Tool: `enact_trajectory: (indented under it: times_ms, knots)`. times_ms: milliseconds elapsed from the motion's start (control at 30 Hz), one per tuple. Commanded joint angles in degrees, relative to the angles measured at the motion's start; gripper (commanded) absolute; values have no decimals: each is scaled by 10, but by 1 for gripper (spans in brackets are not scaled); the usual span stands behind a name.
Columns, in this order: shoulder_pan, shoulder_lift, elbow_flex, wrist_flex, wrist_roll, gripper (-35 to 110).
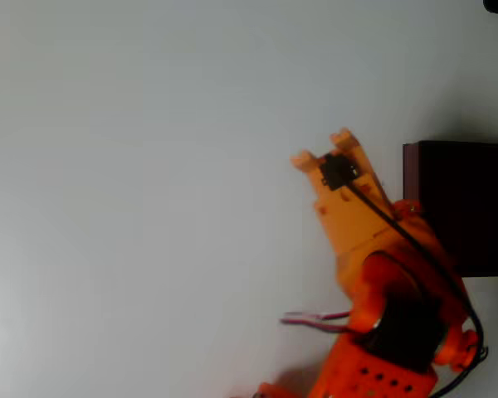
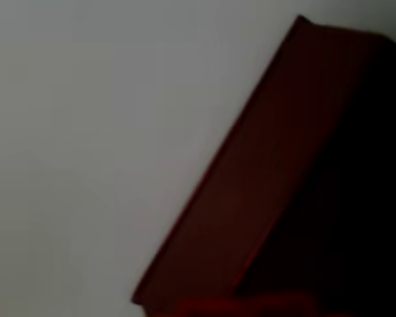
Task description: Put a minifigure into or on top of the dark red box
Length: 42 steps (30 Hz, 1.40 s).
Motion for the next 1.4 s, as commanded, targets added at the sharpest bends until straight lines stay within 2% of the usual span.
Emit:
enact_trajectory:
  times_ms: [0, 567, 900, 1367]
  knots:
    - [29, -41, -62, -11, -39, 0]
    - [134, -363, -302, -26, -124, 0]
    - [176, -542, -511, 54, -143, 0]
    - [182, -571, -556, 108, -127, 3]
